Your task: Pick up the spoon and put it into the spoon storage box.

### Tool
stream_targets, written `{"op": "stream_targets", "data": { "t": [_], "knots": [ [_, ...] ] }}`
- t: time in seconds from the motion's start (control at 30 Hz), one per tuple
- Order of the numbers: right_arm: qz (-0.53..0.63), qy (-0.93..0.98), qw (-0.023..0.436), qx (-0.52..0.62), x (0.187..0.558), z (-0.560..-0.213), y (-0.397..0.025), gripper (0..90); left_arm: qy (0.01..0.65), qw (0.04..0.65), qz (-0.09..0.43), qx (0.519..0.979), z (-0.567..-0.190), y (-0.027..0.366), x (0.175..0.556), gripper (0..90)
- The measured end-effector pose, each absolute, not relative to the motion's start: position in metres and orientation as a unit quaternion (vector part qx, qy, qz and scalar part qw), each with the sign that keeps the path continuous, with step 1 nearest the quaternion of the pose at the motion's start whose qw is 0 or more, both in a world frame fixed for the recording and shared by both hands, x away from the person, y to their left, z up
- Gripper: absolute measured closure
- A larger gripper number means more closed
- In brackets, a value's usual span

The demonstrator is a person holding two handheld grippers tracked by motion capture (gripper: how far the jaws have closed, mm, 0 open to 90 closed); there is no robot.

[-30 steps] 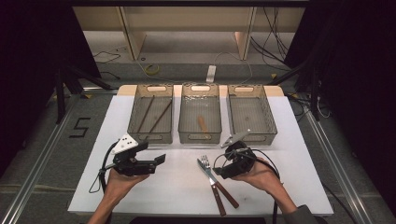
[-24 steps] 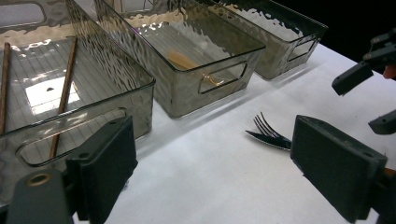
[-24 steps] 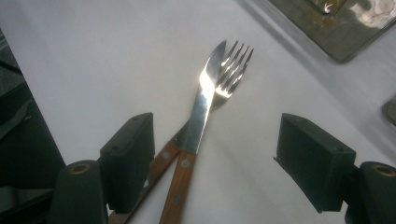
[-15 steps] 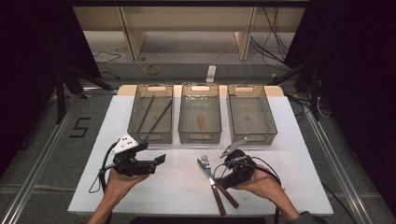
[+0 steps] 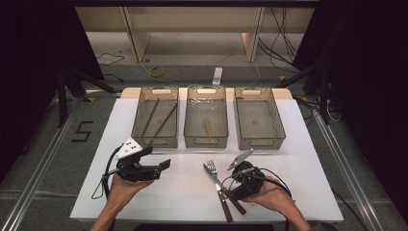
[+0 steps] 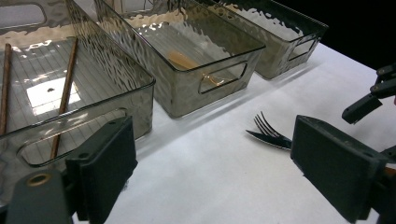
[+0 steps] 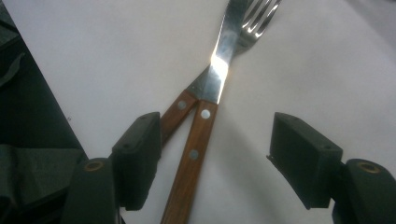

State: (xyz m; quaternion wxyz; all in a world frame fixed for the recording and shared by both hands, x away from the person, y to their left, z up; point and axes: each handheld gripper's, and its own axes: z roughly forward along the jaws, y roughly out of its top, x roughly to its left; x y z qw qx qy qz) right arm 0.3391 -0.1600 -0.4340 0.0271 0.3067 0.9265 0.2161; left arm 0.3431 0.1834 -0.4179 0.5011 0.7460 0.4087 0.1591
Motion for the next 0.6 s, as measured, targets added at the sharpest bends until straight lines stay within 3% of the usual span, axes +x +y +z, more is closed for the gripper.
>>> {"op": "stream_targets", "data": {
  "t": [0.6],
  "knots": [
    [0.188, 0.935, 0.023, 0.299, 0.330, -0.450, -0.158, 53.7, 0.409, 0.500, 0.158, 0.747, -0.418, 0.181, 0.346, 13.6]
  ]
}}
